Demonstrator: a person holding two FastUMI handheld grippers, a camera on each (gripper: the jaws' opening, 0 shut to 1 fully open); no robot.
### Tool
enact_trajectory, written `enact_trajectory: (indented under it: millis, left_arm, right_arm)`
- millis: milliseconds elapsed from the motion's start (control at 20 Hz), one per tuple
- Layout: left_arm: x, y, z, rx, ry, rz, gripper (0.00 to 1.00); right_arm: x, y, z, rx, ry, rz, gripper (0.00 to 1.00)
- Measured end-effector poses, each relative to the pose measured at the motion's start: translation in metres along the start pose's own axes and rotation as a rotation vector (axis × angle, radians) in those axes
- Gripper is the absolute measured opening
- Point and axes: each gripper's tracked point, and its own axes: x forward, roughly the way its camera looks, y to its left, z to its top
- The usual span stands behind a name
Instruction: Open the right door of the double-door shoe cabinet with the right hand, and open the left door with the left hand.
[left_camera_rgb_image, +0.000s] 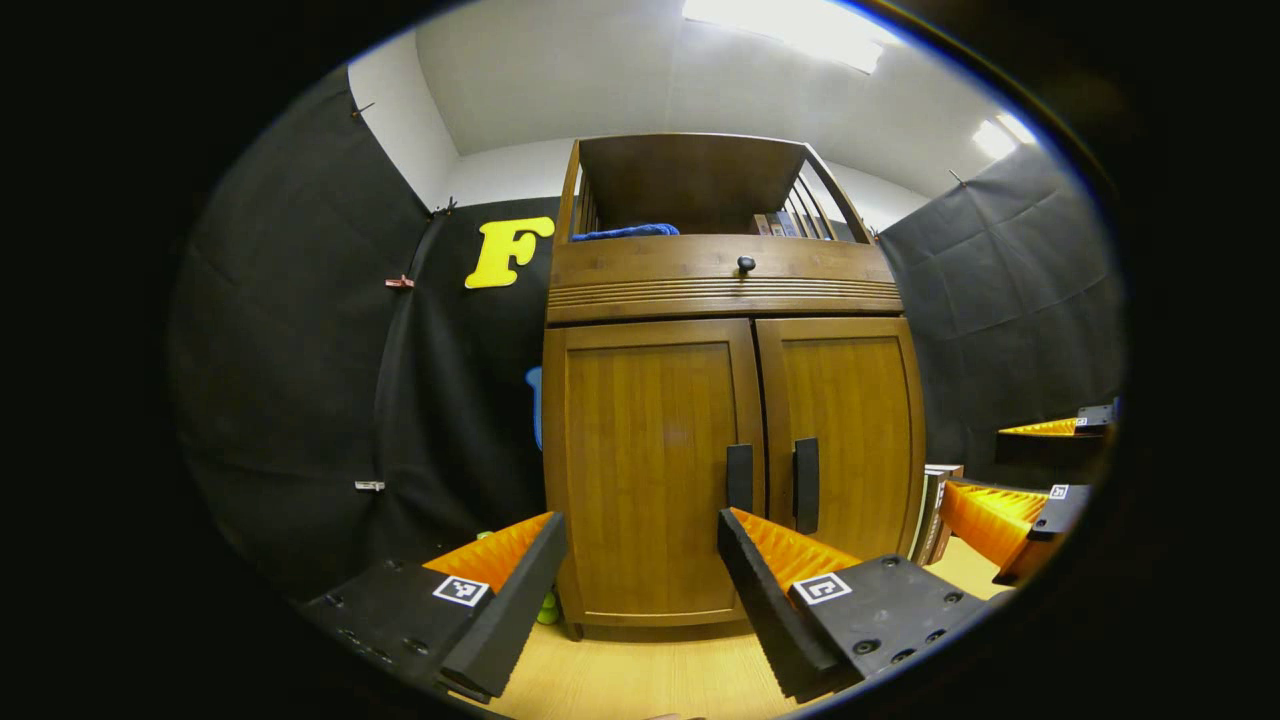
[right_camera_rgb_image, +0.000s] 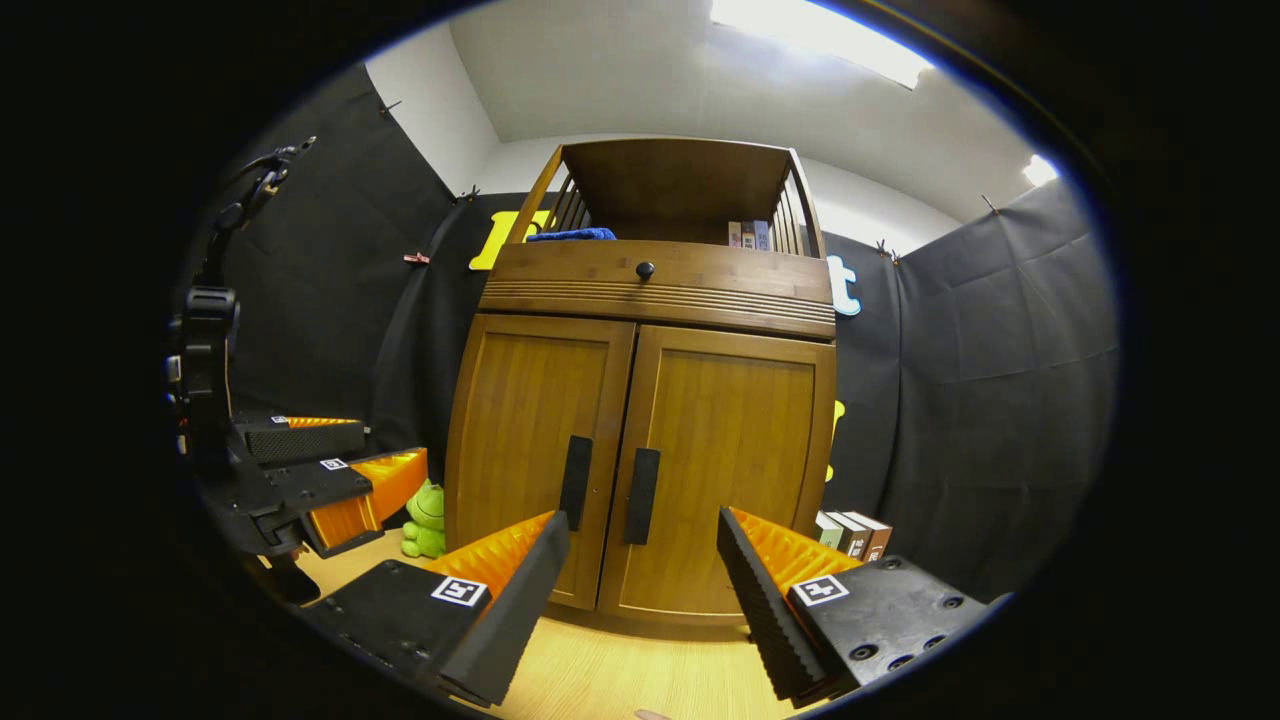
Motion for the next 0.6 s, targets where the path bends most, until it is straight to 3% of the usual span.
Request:
enact_trajectory:
  millis: [600]
  left_arm:
    - [0.011, -0.004, -0.006, -0.037, 0.022, -0.049, 0.95]
  right_arm:
    - [0.009, -0.006, -0.009, 0.014, 0.035, -0.025, 0.94]
